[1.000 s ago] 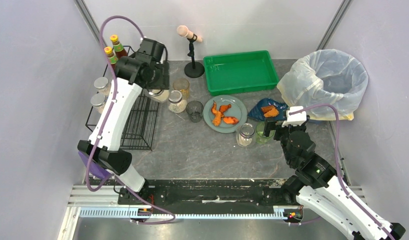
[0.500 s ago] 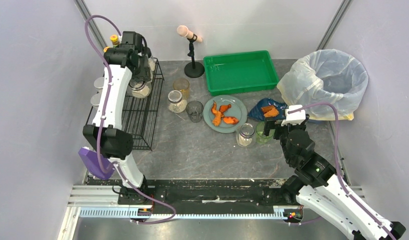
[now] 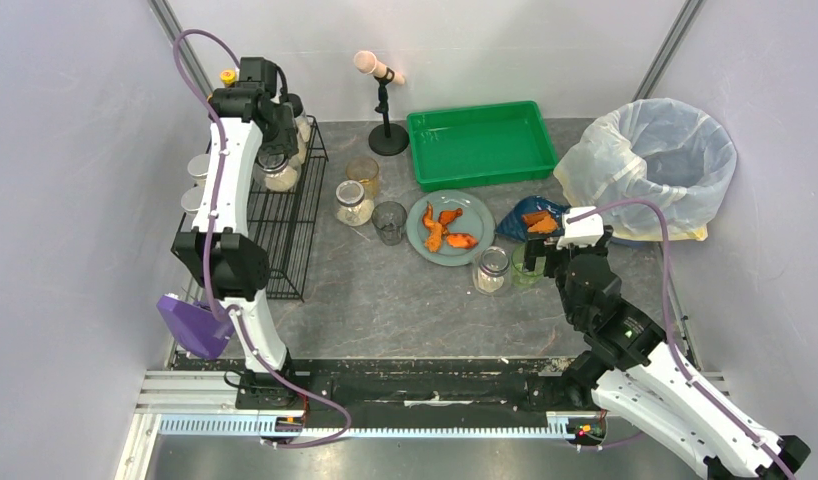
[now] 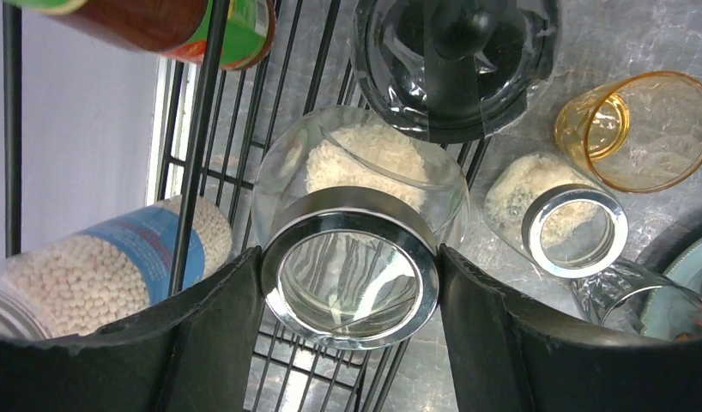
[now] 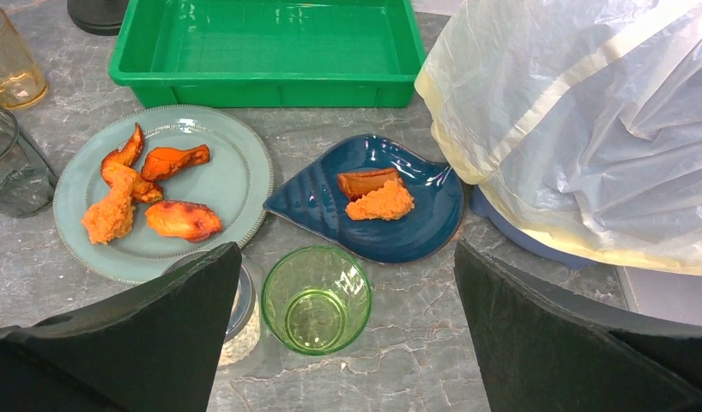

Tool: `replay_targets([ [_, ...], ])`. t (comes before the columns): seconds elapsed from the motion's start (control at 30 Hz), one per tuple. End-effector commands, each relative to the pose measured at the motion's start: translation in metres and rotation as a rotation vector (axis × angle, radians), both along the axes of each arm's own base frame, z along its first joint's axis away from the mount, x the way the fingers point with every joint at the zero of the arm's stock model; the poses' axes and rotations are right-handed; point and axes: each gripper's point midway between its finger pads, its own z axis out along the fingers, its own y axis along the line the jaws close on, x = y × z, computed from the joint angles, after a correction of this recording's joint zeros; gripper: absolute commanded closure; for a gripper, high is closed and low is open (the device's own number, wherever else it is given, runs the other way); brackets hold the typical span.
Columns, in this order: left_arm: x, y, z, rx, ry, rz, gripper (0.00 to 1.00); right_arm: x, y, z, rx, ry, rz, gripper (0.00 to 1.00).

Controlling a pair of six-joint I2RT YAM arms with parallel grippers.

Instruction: Clear the kitchen counter

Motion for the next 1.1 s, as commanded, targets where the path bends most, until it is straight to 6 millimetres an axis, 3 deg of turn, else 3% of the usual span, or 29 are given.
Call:
replay_targets([
  [0.0, 0.024, -0.005, 0.009, -0.027, -0.065, -0.069, 0.71, 0.003, -0.002, 0.027, 0.038, -0.059, -0.022, 0.02],
  [0.33, 0.028, -0.004, 0.014, -0.030, -0.089, -0.059, 0.30, 0.005, 0.000, 0.026, 0.035, -0.055, -0.020, 0.02],
  [0.43, 0.027, -0.001, 0.017, -0.026, -0.097, -0.052, 0.24, 0.005, 0.001, 0.026, 0.036, -0.054, -0.016, 0.02],
  [0.67, 0.023, -0.002, 0.024, -0.046, -0.117, -0.041, 0.15, 0.005, 0.002, 0.022, 0.044, -0.052, -0.012, 0.02],
  [1.07, 0.021, -0.006, 0.014, -0.101, -0.136, -0.065, 0.18, 0.001, 0.000, 0.016, 0.065, -0.055, -0.013, 0.02],
])
